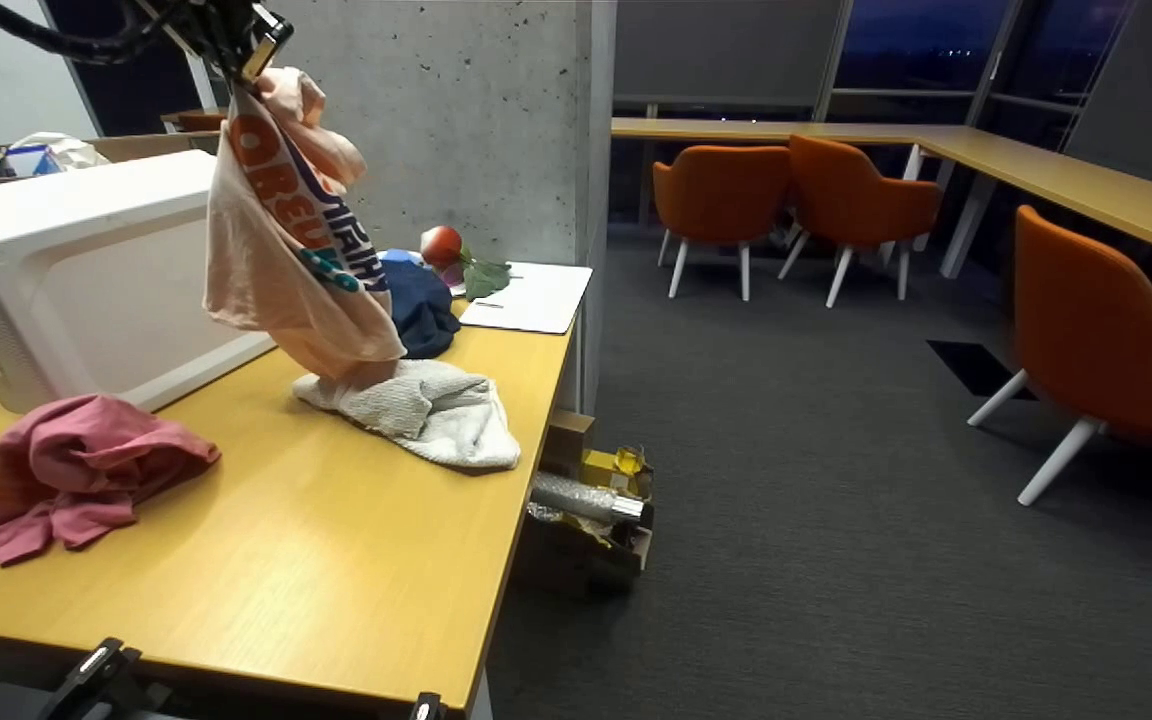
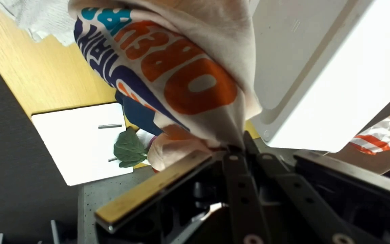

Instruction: Move the towel forwards then move the peach shirt forwards.

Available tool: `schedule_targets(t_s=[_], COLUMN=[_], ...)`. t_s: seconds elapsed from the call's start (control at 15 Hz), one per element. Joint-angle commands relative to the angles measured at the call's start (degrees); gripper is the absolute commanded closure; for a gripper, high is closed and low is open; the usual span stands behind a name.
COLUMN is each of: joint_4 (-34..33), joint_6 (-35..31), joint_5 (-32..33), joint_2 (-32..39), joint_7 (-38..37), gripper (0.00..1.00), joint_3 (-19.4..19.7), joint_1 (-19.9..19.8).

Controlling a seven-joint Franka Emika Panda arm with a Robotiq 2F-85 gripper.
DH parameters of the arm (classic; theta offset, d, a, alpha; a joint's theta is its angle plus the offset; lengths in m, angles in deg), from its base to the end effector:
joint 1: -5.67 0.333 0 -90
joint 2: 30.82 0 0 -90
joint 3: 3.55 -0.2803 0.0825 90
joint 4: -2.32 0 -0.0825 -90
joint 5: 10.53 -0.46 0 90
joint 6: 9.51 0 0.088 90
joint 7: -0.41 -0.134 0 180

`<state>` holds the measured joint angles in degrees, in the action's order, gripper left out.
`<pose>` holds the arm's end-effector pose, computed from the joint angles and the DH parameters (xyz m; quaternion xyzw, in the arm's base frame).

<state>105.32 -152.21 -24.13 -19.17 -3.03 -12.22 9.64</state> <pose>0.7132 0.1583 0.3991 -0.9647 0.0017 -0.2234 0.1394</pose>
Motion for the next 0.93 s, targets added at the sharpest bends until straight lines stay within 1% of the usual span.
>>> schedule_targets(t_s=[0.0,0.2,0.33,0.4,0.47,0.67,0.87], joint_4=[8.52,15.16,18.31,19.90,21.89,25.88,27.87], joint_6=[3.42,7.30,11.01,12.36,12.44,11.99,9.84], joint_5=[-0.64,5.46,8.74,9.50,10.38,8.52,7.72], joint_2=[-9.25,-16.39,-19.80,-20.96,-21.40,-19.54,-13.54], joint_7=[-1.58,-10.44,-15.99,-17.63,-19.26,-17.65,-15.09], gripper=[0.99,0.99,0.99,0.99,0.99,0.99,0.99], joint_3=[0.21,0.76,0.39,0.32,0.46,2.40,4.76], joint_1=[0.99,2.25,1.90,1.53,0.92,-0.65,-2.22])
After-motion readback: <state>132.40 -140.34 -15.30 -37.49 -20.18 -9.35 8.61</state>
